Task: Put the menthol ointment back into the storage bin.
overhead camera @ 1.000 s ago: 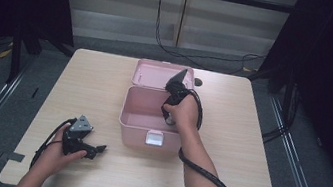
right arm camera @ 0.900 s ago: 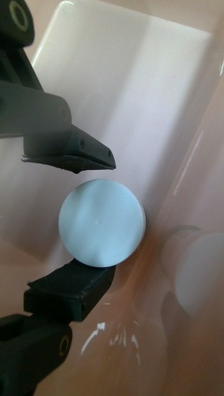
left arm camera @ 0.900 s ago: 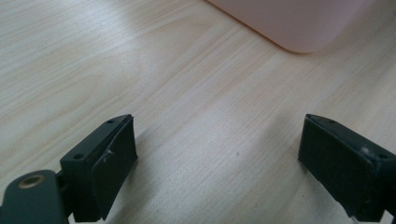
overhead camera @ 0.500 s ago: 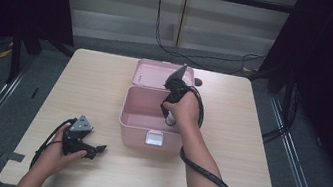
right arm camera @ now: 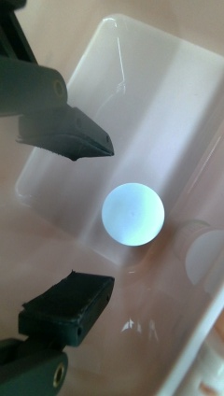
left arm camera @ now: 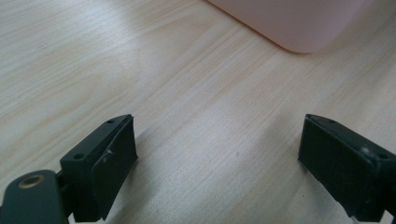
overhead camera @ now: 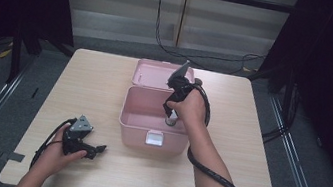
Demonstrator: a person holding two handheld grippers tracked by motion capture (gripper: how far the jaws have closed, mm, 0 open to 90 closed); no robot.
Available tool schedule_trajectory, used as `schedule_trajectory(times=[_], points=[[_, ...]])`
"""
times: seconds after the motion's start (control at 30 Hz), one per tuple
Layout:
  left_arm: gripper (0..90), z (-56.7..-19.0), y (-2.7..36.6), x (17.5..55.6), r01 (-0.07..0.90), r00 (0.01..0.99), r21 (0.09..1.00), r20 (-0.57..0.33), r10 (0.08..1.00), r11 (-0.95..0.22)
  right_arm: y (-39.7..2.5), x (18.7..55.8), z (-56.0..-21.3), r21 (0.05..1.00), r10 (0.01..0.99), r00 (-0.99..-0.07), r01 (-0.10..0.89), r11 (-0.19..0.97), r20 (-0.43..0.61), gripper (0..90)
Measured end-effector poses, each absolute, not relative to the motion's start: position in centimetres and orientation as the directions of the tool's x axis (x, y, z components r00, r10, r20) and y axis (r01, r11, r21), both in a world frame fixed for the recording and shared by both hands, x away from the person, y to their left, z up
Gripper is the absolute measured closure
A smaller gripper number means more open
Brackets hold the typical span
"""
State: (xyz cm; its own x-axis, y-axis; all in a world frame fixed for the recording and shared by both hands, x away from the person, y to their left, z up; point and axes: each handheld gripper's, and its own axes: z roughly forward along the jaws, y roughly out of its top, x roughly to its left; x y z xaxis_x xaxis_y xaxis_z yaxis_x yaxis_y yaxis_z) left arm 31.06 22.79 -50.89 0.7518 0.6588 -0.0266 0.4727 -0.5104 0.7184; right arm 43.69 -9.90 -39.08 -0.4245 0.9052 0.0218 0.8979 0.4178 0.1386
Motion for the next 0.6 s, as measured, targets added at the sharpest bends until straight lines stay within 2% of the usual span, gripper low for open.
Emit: schedule_trajectory(times=[0.33,0.6], points=[[10.8,-50.9,22.8,31.1,0.472,0.752,0.719,-0.025,0.659,-0.51,-10.6,43.0,-37.8,0.152,0.873,-0.486,0.866,0.476,0.036,26.3],[10.8,-50.9,22.8,31.1,0.472,0.751,0.719,-0.025,0.66,-0.51,-11.4,42.3,-36.7,0.176,0.845,-0.53,0.841,0.512,0.073,26.9]])
